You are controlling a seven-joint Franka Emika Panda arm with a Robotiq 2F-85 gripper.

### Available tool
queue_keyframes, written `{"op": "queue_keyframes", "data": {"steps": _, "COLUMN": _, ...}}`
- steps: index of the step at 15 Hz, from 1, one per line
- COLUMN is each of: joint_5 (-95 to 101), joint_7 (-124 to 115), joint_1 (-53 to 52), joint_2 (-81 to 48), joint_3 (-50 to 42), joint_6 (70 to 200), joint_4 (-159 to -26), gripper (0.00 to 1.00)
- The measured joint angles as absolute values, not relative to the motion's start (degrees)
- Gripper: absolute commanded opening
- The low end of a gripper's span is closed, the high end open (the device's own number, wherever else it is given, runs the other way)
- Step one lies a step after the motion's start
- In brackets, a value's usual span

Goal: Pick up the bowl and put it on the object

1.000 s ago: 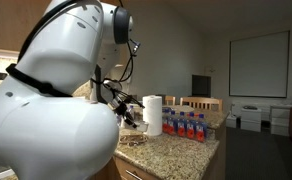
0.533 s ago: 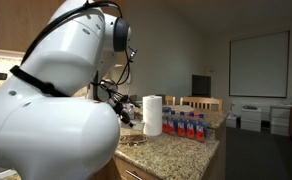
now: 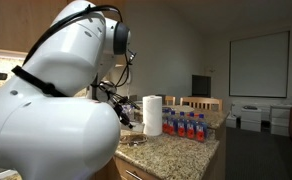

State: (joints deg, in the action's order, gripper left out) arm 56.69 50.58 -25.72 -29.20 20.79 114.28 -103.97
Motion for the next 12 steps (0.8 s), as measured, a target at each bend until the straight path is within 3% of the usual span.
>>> {"op": "queue_keyframes", "data": {"steps": 12, "joint_5": 56.7, "joint_7": 49.4, "joint_1": -28.0, "joint_2": -32.8, "joint_3": 20.7, "joint_6": 110.5, "joint_4": -102.5, "gripper": 0.05}}
